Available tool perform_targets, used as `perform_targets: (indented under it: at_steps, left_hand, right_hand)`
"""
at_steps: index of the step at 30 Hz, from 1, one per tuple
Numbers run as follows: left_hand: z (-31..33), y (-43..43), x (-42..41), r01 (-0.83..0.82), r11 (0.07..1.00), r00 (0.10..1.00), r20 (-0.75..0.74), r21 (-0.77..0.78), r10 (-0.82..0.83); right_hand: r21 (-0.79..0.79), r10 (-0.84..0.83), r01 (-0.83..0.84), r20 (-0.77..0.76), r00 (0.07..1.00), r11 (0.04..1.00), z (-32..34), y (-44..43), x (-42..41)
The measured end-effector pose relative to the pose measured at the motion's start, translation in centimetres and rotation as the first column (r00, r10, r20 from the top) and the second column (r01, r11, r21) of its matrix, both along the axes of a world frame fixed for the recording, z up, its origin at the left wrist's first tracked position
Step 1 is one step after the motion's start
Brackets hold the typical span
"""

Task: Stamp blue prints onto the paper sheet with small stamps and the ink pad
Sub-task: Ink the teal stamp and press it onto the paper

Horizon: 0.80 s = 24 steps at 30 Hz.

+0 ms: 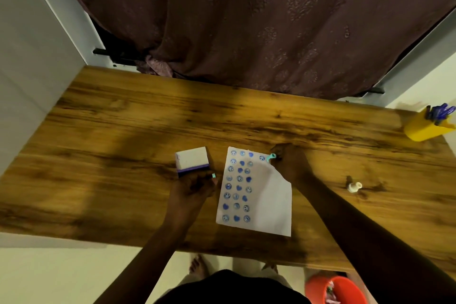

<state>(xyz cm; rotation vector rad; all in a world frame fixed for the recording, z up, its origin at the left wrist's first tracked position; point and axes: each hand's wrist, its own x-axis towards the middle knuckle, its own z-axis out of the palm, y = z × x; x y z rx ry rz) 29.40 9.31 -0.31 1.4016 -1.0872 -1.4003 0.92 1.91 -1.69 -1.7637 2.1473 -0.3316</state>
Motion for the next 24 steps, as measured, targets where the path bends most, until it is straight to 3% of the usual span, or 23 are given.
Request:
perform_targets:
  at_steps: [5, 7, 10, 12, 15, 18, 24]
  left_hand:
    - [-0.1, -0.2, -0.7, 0.036, 0.999, 0.999, 0.015, -0.026, -0.035]
    - [-0.4, -0.3, -1.2, 0.063, 0.997, 0.998, 0.033, -0.035, -0.062]
    - [-0.6, -0.5, -2.4, 0.103, 0.995, 0.994, 0.033, -0.014, -0.102]
    - [-0.6, -0.6, -3.5, 0.129, 0.991, 0.991, 0.017, 0.019, -0.129]
    - [-0.3, -0.6, -5.4, 0.175, 0.983, 0.984, 0.004, 0.046, -0.176]
    - [0.3, -0.3, -7.4, 0.229, 0.971, 0.973, -0.024, 0.066, -0.228]
    - [1.8, 1.3, -11.8, 0.305, 0.952, 0.95, -0.078, 0.013, -0.303]
  right_hand:
    - [-0.061, -0.137, 0.157, 0.249, 0.959, 0.986, 2.5, 0.2, -1.6]
    - [-0.062, -0.226, 0.294, 0.495, 0.839, 0.954, 3.7, 1.0, -2.1]
    - [0.043, -0.285, 0.397, 0.767, 0.575, 0.917, 5.4, 3.1, -2.4]
    - [0.116, -0.307, 0.411, 0.846, 0.435, 0.904, 6.1, 4.8, -2.5]
    - [0.173, -0.303, 0.387, 0.903, 0.305, 0.906, 6.6, 7.5, -2.4]
    - [0.177, -0.281, 0.34, 0.916, 0.286, 0.924, 6.4, 10.2, -2.4]
    - [0.111, -0.2, 0.234, 0.893, 0.404, 0.966, 6.4, 14.2, -3.7]
